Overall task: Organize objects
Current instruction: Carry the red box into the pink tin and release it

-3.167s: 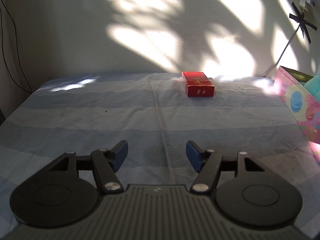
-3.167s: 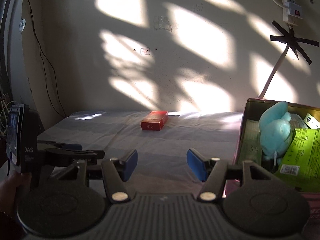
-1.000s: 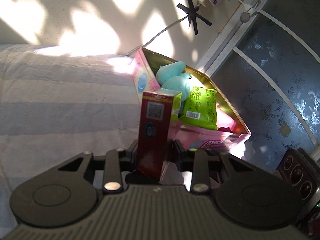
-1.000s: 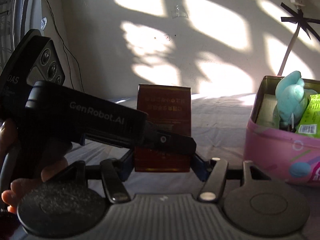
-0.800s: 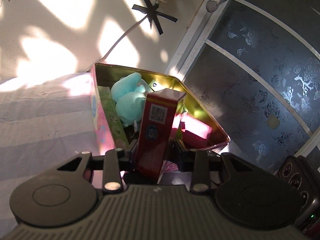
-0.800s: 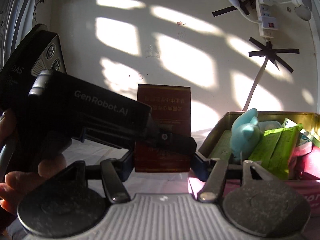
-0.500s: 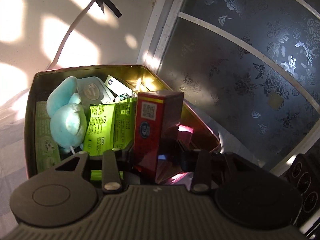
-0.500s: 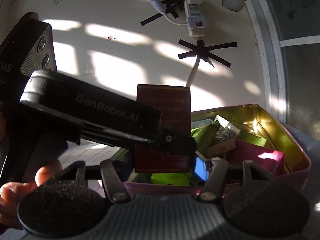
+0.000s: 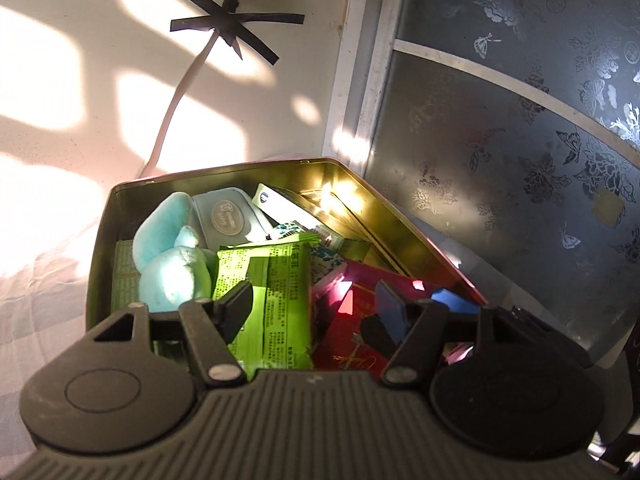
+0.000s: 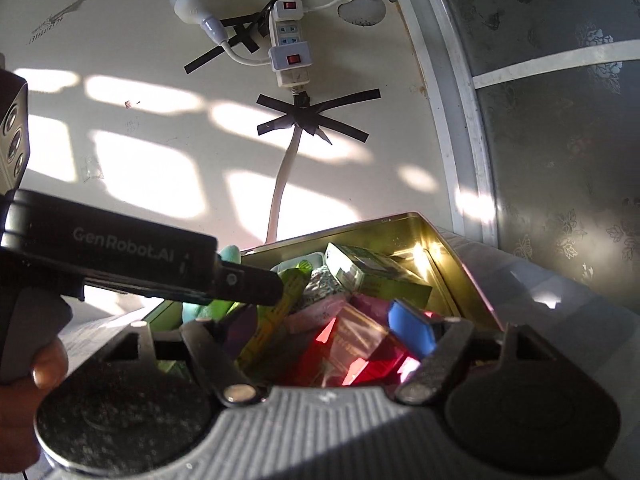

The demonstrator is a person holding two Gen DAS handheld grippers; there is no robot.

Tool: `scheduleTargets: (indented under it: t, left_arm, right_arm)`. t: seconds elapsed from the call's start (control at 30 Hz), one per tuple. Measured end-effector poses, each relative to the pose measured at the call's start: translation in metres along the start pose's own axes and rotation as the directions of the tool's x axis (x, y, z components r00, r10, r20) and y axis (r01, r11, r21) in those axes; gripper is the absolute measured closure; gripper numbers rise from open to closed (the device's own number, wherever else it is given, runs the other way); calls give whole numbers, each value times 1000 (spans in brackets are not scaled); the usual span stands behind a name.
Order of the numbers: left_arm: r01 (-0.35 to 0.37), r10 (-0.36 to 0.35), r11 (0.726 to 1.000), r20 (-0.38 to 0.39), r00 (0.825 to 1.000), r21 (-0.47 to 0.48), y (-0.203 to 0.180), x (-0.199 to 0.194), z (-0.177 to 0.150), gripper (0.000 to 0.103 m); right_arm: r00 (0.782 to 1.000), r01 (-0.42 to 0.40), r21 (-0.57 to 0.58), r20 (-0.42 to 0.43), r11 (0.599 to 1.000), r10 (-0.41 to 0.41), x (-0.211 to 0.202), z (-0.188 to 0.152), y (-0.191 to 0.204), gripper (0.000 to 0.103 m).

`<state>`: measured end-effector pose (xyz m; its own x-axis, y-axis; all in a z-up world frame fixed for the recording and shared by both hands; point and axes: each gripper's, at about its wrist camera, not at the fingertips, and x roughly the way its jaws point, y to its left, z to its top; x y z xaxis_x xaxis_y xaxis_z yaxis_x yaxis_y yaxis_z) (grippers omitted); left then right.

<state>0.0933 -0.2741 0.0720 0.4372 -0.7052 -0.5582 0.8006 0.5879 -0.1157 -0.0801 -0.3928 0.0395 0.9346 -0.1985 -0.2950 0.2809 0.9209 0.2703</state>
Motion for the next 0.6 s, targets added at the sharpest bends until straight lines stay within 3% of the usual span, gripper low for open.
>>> scheduleTargets:
  t: [0.17,0.3,0.6]
  left_arm:
    - [-115,113,993,64,992,28,6,-32,-9,34]
    - [-229,226,973,70,972,39,16,-48,-23,34]
    - [-344,344,939,31,939,5,56,-69,-64,34]
  right_arm:
    - [1000,12,-13,14,1000,-12,-11,-1,10,28]
    - [1000,13,-22,12,1000,-13,-17,1,20,28]
    - [1000,-9,-15,-5,1000,9,-28,-2,47,28]
